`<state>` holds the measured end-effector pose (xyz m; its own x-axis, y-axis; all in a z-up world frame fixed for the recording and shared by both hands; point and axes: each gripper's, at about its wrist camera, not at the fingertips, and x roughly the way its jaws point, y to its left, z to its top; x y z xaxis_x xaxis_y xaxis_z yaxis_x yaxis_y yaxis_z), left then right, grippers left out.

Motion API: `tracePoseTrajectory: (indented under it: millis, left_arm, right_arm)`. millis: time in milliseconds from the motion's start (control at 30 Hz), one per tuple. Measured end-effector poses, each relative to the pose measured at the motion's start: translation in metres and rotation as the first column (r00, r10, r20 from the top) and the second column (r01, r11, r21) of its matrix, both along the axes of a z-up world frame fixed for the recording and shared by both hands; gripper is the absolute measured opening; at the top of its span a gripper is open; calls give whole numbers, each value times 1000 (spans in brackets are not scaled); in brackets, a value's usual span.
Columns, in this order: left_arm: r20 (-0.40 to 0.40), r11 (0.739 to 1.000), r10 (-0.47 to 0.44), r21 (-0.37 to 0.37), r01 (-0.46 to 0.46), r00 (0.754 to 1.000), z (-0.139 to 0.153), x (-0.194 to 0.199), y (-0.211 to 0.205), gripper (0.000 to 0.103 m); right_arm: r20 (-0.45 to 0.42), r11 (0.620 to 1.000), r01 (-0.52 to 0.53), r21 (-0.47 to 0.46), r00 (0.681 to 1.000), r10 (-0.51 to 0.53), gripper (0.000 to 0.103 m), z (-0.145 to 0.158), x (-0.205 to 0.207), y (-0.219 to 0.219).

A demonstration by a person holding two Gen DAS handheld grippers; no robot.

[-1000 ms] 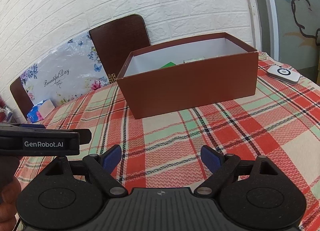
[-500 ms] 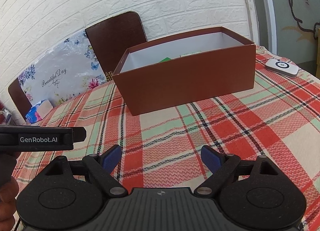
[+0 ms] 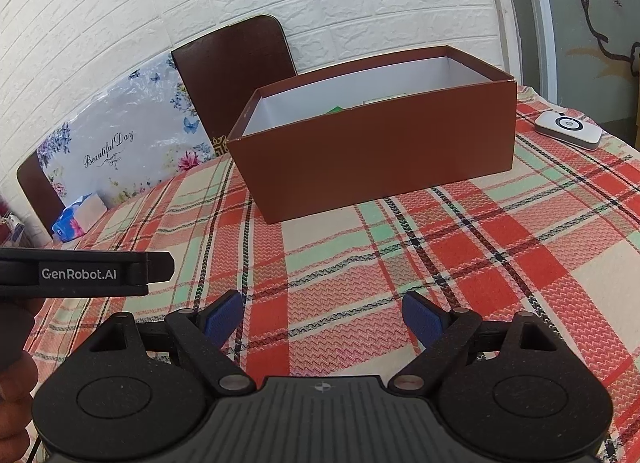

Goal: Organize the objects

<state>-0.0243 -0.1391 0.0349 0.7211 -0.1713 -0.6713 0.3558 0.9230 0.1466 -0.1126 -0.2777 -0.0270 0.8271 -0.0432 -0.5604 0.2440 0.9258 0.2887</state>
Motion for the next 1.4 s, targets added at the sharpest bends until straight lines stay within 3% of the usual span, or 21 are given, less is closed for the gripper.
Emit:
tracePoseTrajectory:
  millis: [900, 1067, 1267, 1400]
  left_arm:
    - [-15, 1000, 12, -7, -12, 1000, 1, 2, 2, 103]
    - [-30, 1000, 15, -8, -16, 999, -4, 4, 5, 103]
    - [-24, 1000, 25, -15, -26, 999, -2, 6, 7, 103]
    - [-24, 1000, 25, -15, -26, 999, -2, 6, 8, 103]
  right_arm:
    - [-26, 999, -40, -12, 999, 40, 88, -2, 4, 7]
    - [-21, 1000, -16, -9, 1000, 16, 88, -4, 4, 6]
    - [51, 997, 66, -26, 997, -65, 88, 7, -4, -2]
    - [38, 998, 58, -17, 998, -57, 88, 5, -2, -1]
